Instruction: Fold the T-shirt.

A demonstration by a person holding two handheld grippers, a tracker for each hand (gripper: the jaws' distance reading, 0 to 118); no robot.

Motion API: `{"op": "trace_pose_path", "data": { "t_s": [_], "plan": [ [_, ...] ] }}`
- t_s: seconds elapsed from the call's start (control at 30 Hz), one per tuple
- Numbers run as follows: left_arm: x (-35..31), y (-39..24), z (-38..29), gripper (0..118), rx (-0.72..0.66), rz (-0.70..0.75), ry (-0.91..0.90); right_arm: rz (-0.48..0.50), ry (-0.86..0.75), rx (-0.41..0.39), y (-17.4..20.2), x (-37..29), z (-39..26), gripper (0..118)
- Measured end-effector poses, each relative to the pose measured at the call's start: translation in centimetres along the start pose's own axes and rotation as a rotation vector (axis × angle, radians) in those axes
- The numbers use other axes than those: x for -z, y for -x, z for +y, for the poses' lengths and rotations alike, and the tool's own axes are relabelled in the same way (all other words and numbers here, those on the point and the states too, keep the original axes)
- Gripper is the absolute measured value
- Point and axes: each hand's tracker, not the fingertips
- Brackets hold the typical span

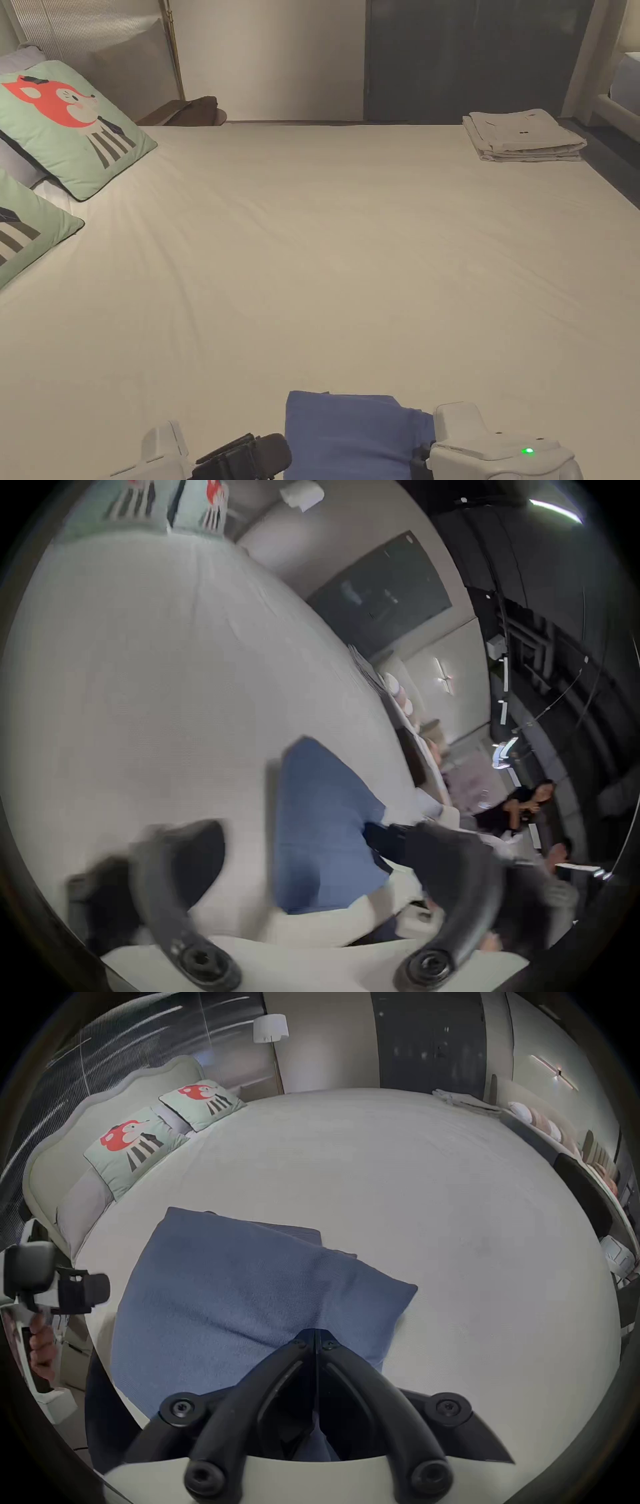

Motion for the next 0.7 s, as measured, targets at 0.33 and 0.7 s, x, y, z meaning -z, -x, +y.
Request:
{"op": "trace_pose_path", "data": {
  "t_s": [0.33, 0.7],
  "plan": [
    [6.4, 0.9, 2.3, 107, -0.153, -0.130, 0.246, 0.050, 0.015, 0.050, -1.7, 0.1, -0.4, 0],
    [7.4, 1.2, 2.8, 26, -0.153, -0.081, 0.269, 0.107, -0.021, 0.124, -2.0, -0.9, -0.5, 0]
  ]
}}
